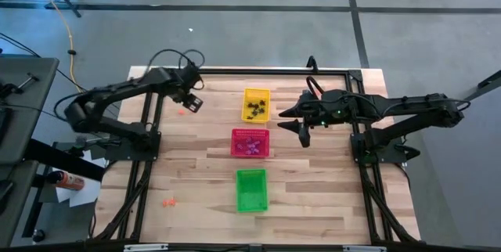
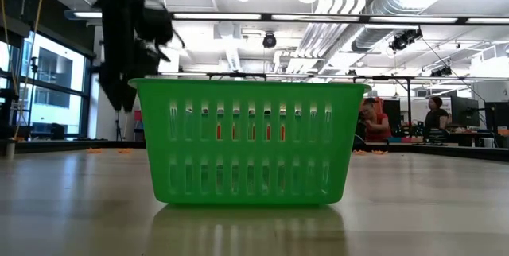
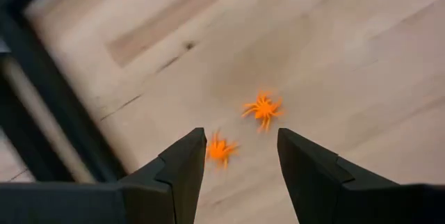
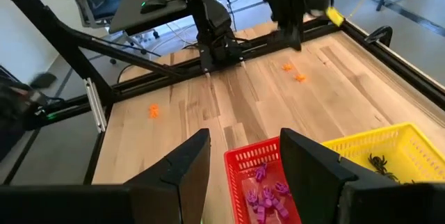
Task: Sort Halloween decoration
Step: Put the orange spider toy into the green bin
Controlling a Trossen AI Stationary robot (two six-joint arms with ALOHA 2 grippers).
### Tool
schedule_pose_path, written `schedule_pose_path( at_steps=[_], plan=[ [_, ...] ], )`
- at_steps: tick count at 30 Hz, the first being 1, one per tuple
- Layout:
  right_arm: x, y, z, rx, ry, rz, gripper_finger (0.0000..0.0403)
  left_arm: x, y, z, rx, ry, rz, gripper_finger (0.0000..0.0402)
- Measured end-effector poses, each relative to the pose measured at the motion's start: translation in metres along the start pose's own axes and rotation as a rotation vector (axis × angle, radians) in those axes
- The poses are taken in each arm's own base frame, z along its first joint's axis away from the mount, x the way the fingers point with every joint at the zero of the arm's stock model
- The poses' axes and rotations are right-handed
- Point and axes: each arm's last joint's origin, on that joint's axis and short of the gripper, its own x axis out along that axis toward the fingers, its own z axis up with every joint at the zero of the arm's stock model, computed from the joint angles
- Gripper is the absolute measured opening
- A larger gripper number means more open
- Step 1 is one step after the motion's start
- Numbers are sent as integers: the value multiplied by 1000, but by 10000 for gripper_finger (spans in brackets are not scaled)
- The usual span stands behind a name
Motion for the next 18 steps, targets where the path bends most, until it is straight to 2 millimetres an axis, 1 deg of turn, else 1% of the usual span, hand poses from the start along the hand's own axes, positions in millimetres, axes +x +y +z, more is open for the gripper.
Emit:
schedule_pose_path(
  at_steps=[2,4,6,11,18],
  plan=[
    [0,0,0,0,0,0,169,16,-2,2,5,19,-1,168],
    [0,0,0,3,0,0,169,27,-3,4,2,44,-8,168],
    [0,0,0,9,0,0,169,36,-5,7,9,75,-52,168],
    [0,0,0,28,0,0,169,54,-8,14,12,100,-76,168],
    [0,0,0,29,1,0,169,80,-7,14,4,218,-80,168]
  ],
)
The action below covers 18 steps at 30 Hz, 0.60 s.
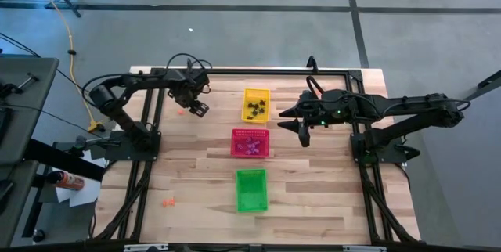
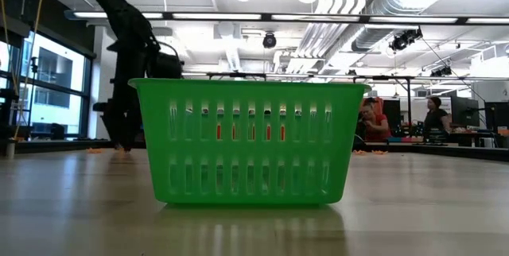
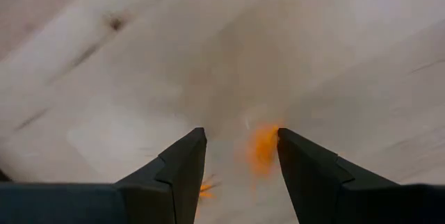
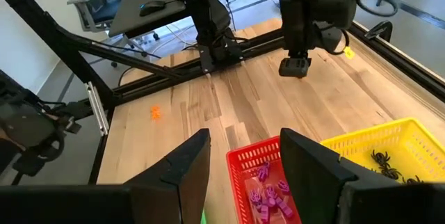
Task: Sort Halloween decoration
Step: Put the orange spider toy into the green bin
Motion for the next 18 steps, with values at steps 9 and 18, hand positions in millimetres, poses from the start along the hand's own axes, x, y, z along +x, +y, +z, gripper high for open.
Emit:
schedule_pose_path(
  at_steps=[9,18],
  plan=[
    [0,0,0,0,1,0,169,10,-1,3,19,36,-6,167],
    [0,-1,-3,-3,30,-11,169,-5,0,-2,40,-16,-42,29]
  ],
)
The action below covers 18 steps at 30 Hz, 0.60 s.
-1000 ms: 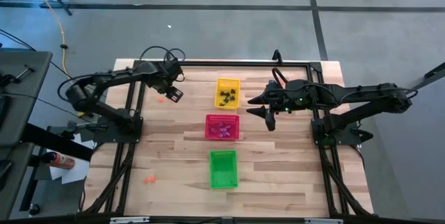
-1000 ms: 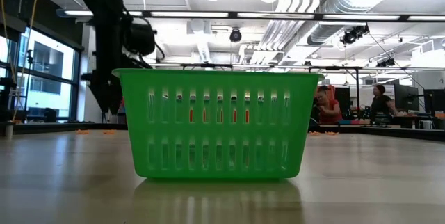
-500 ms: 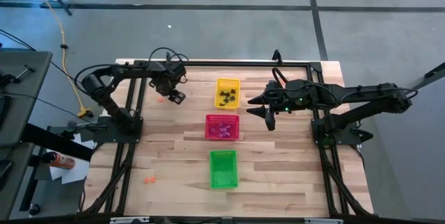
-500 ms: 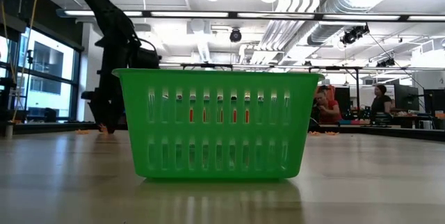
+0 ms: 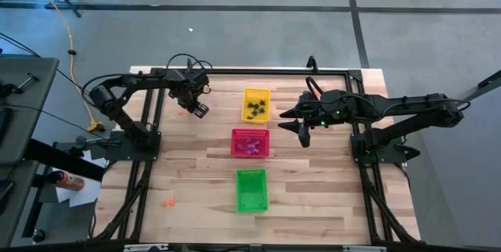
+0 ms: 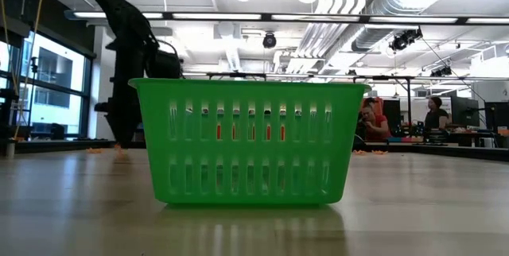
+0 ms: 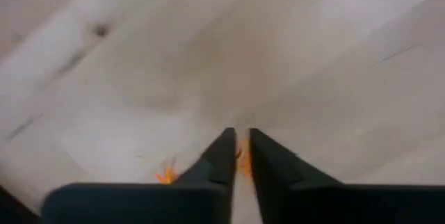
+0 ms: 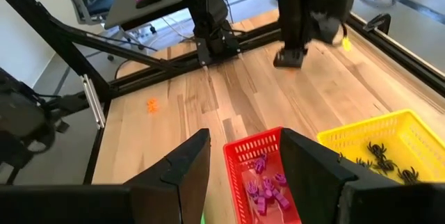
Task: Sort Halloween decoration
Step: Put the orange spider toy into the green bin
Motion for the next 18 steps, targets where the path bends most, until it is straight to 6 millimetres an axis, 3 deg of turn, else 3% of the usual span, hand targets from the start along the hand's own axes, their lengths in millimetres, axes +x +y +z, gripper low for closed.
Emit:
schedule_pose_path(
  at_steps=[7,15,18],
  plan=[
    [0,-1,-2,-3,19,-7,169,-36,3,-9,-14,-139,-45,3],
    [0,-1,-2,-4,19,-7,169,-108,8,-28,-45,-501,-169,1],
    [0,-1,-2,-4,19,-7,169,-113,13,-40,-74,-517,-85,1]
  ],
)
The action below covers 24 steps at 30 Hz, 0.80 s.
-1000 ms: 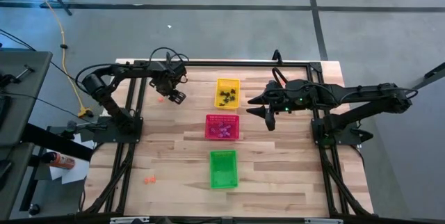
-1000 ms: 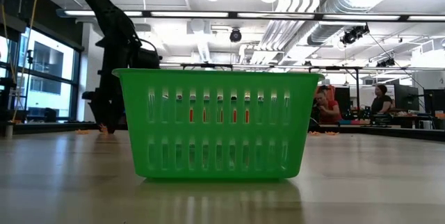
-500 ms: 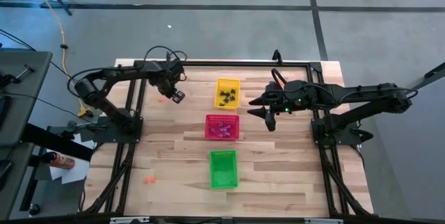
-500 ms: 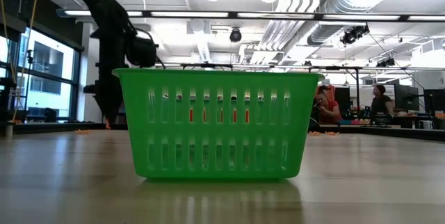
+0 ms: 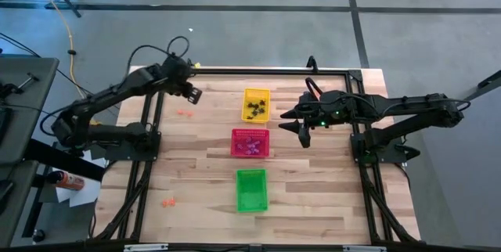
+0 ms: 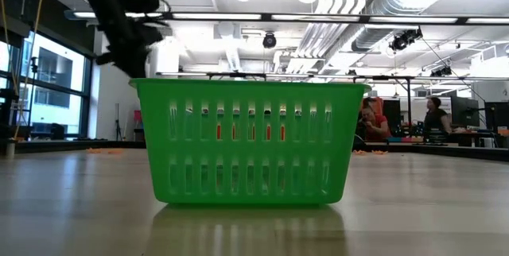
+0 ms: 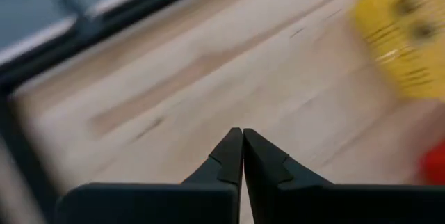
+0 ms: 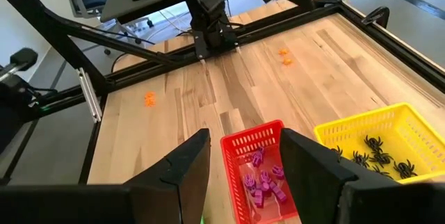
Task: Sort Halloween decoration
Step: Put the orange spider toy into the green bin
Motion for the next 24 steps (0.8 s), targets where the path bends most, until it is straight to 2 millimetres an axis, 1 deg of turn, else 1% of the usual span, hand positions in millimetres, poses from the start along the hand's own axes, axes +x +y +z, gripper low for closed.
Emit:
schedule_pose_path(
  at_steps=[2,4,7,11,14,16,20,24],
  plan=[
    [0,0,0,0,0,-1,169,2,5,-8,-18,52,56,8],
    [0,0,0,-1,-5,-13,169,9,9,-14,-35,103,66,25],
    [0,-1,0,0,-6,-17,169,27,9,-27,-35,190,52,63],
    [0,-1,0,0,-6,-17,169,49,9,-36,-54,280,72,123],
    [0,-1,0,0,-6,-17,169,64,9,-40,-40,349,73,161],
    [0,-1,0,0,-6,-17,169,73,9,-40,-25,377,75,179],
    [0,-1,0,2,-6,-17,169,88,8,-41,-2,414,70,200],
    [0,-1,0,20,-6,-18,169,99,7,-44,26,475,61,201]
  ],
)
